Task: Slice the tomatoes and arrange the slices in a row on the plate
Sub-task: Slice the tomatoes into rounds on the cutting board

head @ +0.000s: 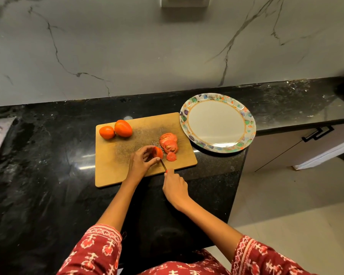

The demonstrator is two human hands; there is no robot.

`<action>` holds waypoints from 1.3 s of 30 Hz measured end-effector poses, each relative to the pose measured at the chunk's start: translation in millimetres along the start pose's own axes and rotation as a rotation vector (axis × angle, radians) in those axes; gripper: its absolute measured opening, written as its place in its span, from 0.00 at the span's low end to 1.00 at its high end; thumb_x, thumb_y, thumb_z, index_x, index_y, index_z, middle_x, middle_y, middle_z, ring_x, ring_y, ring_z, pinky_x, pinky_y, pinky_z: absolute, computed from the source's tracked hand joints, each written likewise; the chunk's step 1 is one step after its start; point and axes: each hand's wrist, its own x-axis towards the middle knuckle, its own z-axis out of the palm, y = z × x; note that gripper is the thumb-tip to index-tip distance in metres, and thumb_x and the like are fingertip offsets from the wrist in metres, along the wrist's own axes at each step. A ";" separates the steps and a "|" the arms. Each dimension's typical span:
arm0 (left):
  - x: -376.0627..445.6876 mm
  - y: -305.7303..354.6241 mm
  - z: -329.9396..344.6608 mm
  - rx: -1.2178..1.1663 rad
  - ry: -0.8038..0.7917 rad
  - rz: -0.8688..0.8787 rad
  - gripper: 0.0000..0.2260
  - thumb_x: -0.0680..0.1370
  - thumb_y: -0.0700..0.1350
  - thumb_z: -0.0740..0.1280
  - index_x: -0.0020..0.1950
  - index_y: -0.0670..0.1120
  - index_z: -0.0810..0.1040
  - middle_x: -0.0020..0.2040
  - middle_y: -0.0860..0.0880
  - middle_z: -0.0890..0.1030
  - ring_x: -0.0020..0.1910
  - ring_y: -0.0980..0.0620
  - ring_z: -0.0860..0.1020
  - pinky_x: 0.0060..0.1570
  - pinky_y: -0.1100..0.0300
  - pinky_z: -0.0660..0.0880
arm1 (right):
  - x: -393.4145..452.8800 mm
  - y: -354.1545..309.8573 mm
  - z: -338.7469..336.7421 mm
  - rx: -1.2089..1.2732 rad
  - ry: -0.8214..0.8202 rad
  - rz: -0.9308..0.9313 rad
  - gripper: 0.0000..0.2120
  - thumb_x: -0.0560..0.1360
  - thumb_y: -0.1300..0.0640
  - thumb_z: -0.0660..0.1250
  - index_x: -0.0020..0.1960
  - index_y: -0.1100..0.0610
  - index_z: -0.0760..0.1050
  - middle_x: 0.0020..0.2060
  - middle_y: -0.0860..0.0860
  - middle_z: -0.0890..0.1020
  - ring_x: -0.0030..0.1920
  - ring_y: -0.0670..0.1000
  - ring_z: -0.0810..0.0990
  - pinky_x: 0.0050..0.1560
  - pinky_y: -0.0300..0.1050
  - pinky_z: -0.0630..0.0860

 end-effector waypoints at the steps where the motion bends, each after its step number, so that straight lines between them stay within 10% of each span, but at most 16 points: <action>1: 0.1 0.5 -0.8 -0.010 -0.010 -0.008 0.21 0.68 0.38 0.75 0.60 0.43 0.76 0.57 0.46 0.78 0.57 0.52 0.76 0.56 0.63 0.72 | -1.8 2.3 1.0 -0.012 -0.001 -0.001 0.14 0.83 0.55 0.48 0.63 0.60 0.65 0.56 0.58 0.78 0.58 0.58 0.77 0.51 0.50 0.73; 16: 10.6 6.1 -7.3 0.331 -0.072 0.167 0.21 0.65 0.43 0.78 0.55 0.44 0.77 0.52 0.45 0.79 0.50 0.51 0.76 0.51 0.59 0.74 | -0.4 1.2 7.2 -0.091 0.043 -0.026 0.10 0.82 0.59 0.53 0.62 0.60 0.64 0.54 0.57 0.79 0.55 0.56 0.80 0.50 0.47 0.75; 39: -6.5 -0.7 -15.4 0.095 0.088 0.062 0.26 0.65 0.38 0.77 0.60 0.42 0.74 0.54 0.48 0.78 0.53 0.53 0.77 0.54 0.64 0.73 | -10.6 23.1 7.9 -0.180 0.076 -0.064 0.10 0.83 0.57 0.50 0.61 0.60 0.65 0.52 0.55 0.81 0.52 0.56 0.81 0.44 0.46 0.75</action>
